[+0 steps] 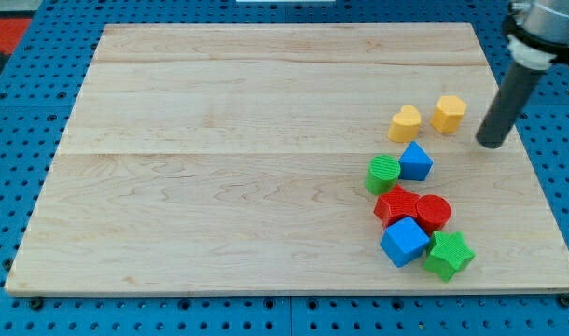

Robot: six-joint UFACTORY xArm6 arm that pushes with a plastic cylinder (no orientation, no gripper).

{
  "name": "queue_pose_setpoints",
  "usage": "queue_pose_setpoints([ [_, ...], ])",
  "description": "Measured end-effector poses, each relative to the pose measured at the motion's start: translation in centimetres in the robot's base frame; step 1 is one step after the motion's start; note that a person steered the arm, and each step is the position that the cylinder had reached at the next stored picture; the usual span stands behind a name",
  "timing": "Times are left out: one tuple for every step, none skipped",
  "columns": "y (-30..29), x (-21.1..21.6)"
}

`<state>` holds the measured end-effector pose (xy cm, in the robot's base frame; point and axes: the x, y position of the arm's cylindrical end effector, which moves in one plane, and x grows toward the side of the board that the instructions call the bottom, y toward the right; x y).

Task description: Move your arm to the top of the yellow hexagon

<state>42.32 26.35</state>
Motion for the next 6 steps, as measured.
queue_pose_setpoints([
  [-0.2,-7.2],
  [-2.1,-9.4],
  [-4.8,-9.4],
  [-6.5,-9.5],
  [-5.4,-8.9],
  [-5.3,-8.4],
])
